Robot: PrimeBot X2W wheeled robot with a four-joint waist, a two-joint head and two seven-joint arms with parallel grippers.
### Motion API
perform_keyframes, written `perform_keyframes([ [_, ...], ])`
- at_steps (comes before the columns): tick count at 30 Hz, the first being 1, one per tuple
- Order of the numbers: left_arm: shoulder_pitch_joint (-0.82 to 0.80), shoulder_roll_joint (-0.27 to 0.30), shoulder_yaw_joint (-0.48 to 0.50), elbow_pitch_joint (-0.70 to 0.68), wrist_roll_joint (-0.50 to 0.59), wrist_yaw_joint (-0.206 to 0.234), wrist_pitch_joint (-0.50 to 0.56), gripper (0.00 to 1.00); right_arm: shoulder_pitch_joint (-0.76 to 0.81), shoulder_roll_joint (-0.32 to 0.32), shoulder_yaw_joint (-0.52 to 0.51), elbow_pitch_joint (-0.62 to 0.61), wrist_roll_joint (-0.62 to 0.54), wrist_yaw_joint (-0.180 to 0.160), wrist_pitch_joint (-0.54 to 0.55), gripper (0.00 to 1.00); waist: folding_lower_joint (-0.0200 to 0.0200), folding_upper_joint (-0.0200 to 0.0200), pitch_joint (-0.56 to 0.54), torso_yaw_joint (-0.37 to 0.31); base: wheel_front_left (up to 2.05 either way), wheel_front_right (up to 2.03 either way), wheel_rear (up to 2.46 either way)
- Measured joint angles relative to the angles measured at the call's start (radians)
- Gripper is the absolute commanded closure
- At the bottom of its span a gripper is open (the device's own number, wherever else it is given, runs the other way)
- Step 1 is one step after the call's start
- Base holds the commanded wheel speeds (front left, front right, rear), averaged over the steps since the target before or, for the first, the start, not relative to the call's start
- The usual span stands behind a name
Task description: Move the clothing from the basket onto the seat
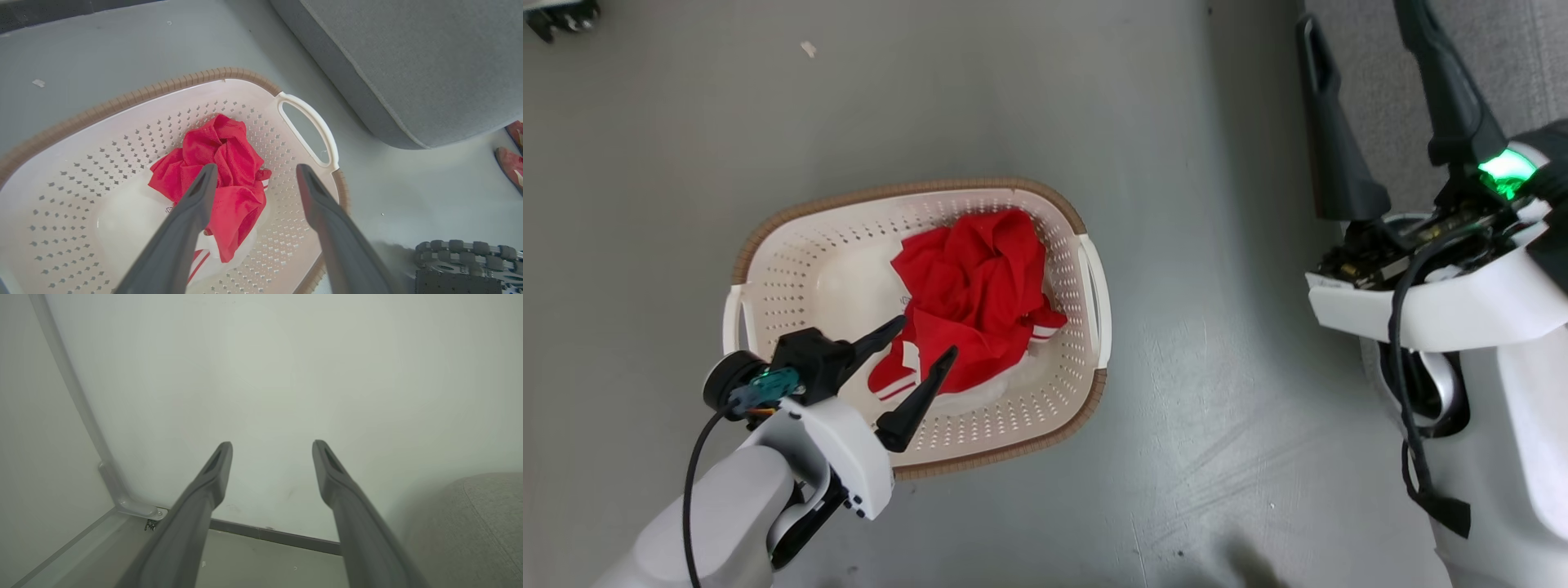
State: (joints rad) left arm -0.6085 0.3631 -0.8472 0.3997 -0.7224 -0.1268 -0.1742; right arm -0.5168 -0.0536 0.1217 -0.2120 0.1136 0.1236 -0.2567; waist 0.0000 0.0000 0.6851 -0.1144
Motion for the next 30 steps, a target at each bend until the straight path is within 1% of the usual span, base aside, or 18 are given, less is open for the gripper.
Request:
perform_keyframes([
  [3,-0.02,-0.005,-0.02,0.012,-0.025,0.0,0.02,0.0,-0.024,-0.001,-0.001,-0.011,0.0,0.0,0.0,0.0,0.0,0.0,0.024,-0.005,0.0,0.0,0.0],
  [14,-0.109,0.014,-0.093,0.054,-0.049,0.0,0.067,0.0,-0.071,-0.002,0.002,-0.043,0.013,0.0,0.0,0.0,0.0,0.0,0.099,-0.03,0.0,0.0,0.0],
  [20,-0.143,0.017,-0.154,0.063,-0.055,0.0,0.095,0.0,-0.088,-0.002,0.021,-0.049,0.019,0.0,0.0,0.0,0.0,0.0,0.134,-0.042,0.0,0.0,0.0],
  [27,-0.194,0.015,-0.172,0.079,-0.07,0.0,0.094,0.0,-0.124,-0.003,0.029,-0.058,0.017,0.0,0.0,0.0,0.0,0.0,0.173,-0.05,0.0,0.0,0.0],
  [30,-0.228,0.027,-0.2,0.107,-0.037,0.0,0.095,0.0,-0.128,-0.004,0.033,-0.064,0.016,0.0,0.0,0.0,0.0,0.0,0.189,-0.051,0.0,0.0,0.0],
])
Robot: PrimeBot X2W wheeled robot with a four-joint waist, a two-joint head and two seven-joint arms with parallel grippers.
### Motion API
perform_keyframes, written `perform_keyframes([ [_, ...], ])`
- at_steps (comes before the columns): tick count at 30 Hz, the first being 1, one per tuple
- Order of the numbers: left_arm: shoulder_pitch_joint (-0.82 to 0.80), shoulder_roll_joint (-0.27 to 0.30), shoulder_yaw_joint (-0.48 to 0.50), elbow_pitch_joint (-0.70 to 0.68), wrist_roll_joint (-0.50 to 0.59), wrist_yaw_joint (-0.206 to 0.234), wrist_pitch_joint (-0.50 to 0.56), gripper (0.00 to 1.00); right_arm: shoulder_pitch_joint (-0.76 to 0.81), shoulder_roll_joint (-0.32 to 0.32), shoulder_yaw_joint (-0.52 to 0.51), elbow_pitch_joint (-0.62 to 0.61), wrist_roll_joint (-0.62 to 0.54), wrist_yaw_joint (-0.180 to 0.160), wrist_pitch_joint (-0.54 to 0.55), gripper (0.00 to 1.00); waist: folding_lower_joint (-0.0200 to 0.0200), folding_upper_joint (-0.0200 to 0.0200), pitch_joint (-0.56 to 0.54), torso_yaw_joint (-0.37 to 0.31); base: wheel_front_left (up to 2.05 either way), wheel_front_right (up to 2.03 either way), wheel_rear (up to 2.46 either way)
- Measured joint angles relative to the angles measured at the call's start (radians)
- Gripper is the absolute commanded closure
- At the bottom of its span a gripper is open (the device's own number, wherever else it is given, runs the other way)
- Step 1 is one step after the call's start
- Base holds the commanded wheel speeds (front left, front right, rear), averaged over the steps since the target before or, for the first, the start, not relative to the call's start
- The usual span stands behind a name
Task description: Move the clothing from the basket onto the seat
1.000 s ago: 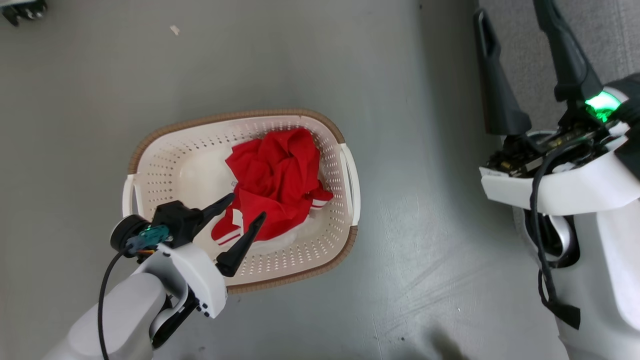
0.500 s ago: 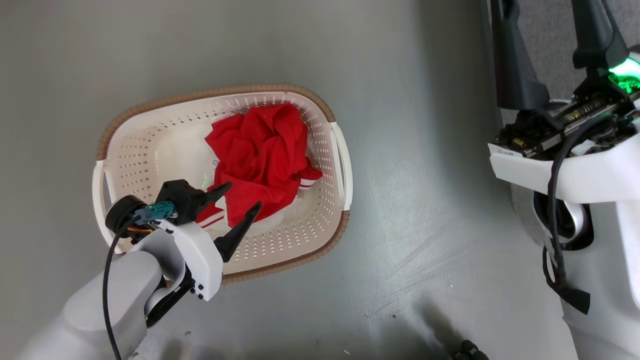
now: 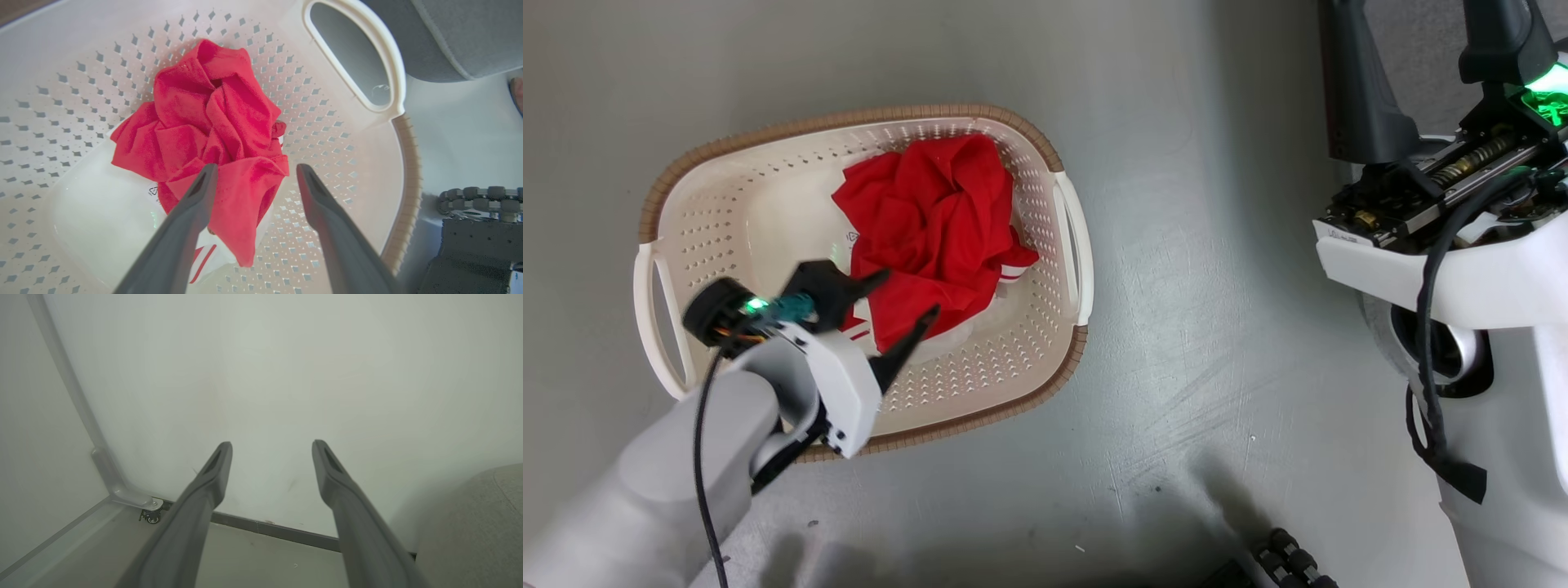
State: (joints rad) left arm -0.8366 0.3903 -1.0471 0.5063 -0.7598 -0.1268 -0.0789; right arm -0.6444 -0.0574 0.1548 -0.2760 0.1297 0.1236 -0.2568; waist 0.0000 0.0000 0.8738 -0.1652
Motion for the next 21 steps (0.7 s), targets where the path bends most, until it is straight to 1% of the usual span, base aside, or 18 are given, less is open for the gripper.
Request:
perform_keyframes([
  [7,-0.038,0.007,0.002,0.052,-0.009,0.0,0.0,0.0,0.0,0.0,0.006,0.0,-0.007,0.0,0.0,0.0,0.0,0.0,0.034,0.0,0.0,0.0,0.0],
  [12,-0.062,0.018,-0.026,0.082,-0.003,0.0,0.017,0.0,-0.016,-0.001,0.007,0.0,-0.008,0.0,0.0,0.0,0.0,0.0,0.056,0.004,0.0,0.0,0.0],
  [15,-0.063,0.013,-0.048,0.092,-0.005,0.0,0.035,0.0,-0.036,-0.001,0.007,0.0,-0.008,0.0,0.0,0.0,0.0,0.0,0.068,0.006,0.0,0.0,0.0],
  [21,-0.077,-0.003,-0.071,0.095,-0.016,0.0,0.035,0.0,-0.041,-0.001,0.008,0.0,-0.008,0.0,0.0,0.0,0.0,0.0,0.084,0.008,0.0,0.0,0.0],
])
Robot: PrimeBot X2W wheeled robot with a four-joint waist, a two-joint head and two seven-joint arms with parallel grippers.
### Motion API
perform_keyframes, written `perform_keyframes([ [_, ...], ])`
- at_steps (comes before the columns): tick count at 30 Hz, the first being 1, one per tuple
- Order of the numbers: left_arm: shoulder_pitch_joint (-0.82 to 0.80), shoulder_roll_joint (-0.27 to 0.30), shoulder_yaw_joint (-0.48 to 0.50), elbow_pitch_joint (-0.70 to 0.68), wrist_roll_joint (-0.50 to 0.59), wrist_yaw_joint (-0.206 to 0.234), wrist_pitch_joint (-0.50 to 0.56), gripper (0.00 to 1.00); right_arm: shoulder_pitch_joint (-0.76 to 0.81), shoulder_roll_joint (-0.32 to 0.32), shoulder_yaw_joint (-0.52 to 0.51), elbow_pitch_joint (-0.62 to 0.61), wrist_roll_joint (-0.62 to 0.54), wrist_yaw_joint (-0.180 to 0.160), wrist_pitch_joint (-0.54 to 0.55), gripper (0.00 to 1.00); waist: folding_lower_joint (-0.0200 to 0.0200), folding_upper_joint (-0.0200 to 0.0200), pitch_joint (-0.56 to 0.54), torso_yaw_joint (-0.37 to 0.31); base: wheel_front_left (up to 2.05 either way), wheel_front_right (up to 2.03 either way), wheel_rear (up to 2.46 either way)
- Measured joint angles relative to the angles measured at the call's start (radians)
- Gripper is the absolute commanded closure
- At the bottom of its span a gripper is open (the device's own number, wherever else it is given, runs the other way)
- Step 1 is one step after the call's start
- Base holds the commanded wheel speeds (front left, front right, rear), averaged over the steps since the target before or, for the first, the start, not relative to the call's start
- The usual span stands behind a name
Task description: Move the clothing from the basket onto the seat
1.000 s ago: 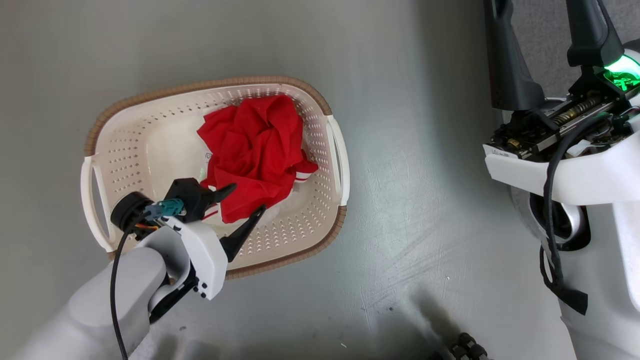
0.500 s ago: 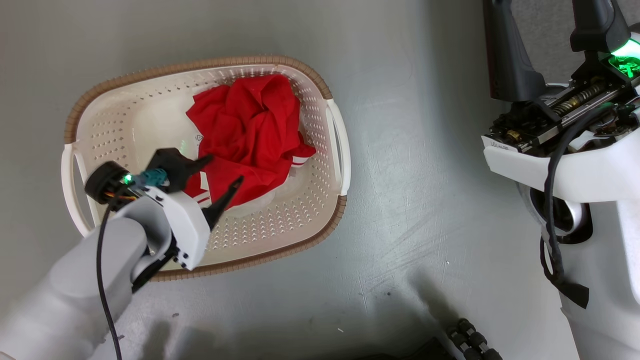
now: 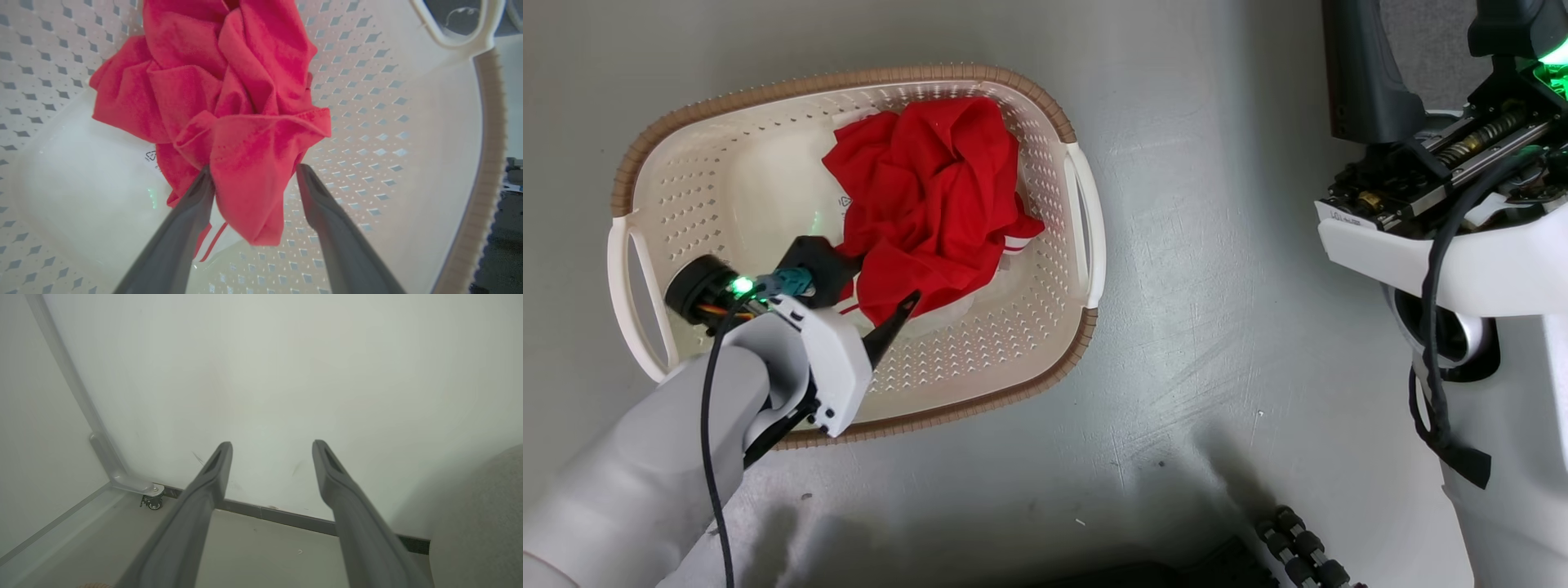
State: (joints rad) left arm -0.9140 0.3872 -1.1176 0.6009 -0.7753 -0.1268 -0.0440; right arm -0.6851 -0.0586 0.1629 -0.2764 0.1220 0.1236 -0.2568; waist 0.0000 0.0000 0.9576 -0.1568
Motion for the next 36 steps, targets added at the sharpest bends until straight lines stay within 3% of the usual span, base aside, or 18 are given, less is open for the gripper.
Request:
perform_keyframes([
  [3,-0.014,-0.007,-0.017,-0.002,-0.007,0.0,0.0,0.0,-0.001,0.0,-0.001,0.0,0.0,0.0,0.0,0.0,0.0,0.0,0.007,0.0,0.0,0.0,0.0],
  [4,-0.018,-0.007,-0.026,-0.004,-0.011,0.0,0.0,0.24,-0.001,0.0,-0.002,0.0,0.0,0.0,0.0,0.0,0.0,0.0,0.009,0.0,0.0,0.0,0.0],
  [6,-0.022,-0.006,-0.04,-0.007,-0.014,0.0,-0.001,1.0,-0.001,0.0,-0.004,0.001,0.0,0.0,0.0,0.0,0.0,0.0,0.012,0.0,0.0,0.0,0.0],
  [16,-0.04,-0.006,-0.078,-0.01,-0.061,0.0,-0.003,1.0,-0.013,0.0,-0.016,0.013,0.0,0.0,0.0,0.0,0.0001,0.0,0.011,0.005,0.0,0.0,0.0],
  [36,-0.073,0.029,-0.058,-0.049,-0.122,0.0,-0.155,1.0,-0.042,-0.001,-0.028,0.042,-0.019,0.0,0.0,0.0,0.0,0.0,-0.033,0.038,0.0,0.0,0.0],
])
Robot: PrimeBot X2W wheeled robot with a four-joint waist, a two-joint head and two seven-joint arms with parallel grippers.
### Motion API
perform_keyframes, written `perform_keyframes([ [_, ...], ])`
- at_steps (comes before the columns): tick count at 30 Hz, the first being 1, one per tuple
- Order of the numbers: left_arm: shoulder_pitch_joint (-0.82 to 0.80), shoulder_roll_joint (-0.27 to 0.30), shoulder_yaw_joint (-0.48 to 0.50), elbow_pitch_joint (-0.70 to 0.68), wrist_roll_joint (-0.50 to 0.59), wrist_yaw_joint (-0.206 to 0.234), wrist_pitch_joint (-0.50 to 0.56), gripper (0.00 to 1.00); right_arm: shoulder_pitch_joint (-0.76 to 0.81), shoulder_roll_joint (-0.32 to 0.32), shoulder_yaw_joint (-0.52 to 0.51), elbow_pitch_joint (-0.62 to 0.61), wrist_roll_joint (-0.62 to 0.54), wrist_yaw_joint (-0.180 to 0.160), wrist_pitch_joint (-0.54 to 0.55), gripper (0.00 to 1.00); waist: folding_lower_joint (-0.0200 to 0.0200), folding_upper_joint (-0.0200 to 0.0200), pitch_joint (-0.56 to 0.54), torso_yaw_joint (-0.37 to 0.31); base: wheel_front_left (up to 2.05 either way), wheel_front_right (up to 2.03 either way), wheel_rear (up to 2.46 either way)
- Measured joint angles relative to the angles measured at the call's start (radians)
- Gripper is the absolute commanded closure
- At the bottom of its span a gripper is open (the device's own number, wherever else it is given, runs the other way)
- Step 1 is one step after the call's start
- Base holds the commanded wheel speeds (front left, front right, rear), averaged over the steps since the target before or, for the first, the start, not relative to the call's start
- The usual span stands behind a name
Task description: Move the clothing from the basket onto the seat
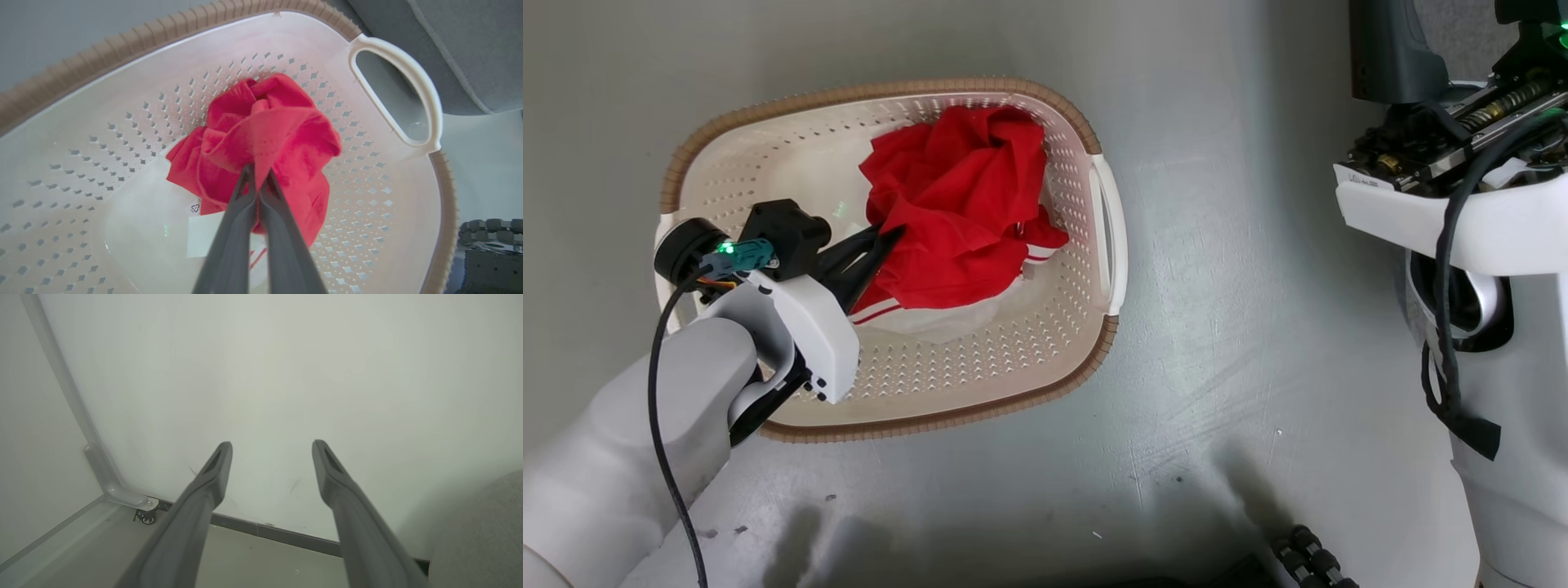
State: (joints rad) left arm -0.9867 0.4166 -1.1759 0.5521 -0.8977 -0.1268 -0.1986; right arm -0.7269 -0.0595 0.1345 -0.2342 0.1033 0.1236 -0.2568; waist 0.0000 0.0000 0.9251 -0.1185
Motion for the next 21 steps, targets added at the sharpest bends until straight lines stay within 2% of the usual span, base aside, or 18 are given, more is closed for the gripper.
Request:
perform_keyframes([
  [5,0.002,0.01,0.008,-0.015,-0.009,0.0,-0.025,1.0,0.001,0.0,-0.009,0.019,0.0,0.0,0.0,0.0,0.0,0.0,-0.023,0.01,0.0,0.0,0.0],
  [13,0.04,0.024,0.074,-0.046,-0.044,0.0,-0.051,1.0,0.004,0.0,-0.035,0.058,-0.001,0.0,0.0,0.0,0.0,0.0,-0.077,0.031,0.0,0.0,0.0],
  [18,0.079,0.033,0.134,-0.056,-0.054,0.0,-0.055,1.0,0.008,0.0,-0.046,0.086,-0.012,0.0,0.0,0.0,0.0,0.0,-0.114,0.045,0.0,0.0,0.0],
  [21,0.099,0.03,0.208,-0.097,-0.053,0.0,-0.055,1.0,0.023,0.0,-0.053,0.1,-0.024,0.0,0.0,0.0,0.0,0.0,-0.138,0.055,0.0,0.0,0.0],
])
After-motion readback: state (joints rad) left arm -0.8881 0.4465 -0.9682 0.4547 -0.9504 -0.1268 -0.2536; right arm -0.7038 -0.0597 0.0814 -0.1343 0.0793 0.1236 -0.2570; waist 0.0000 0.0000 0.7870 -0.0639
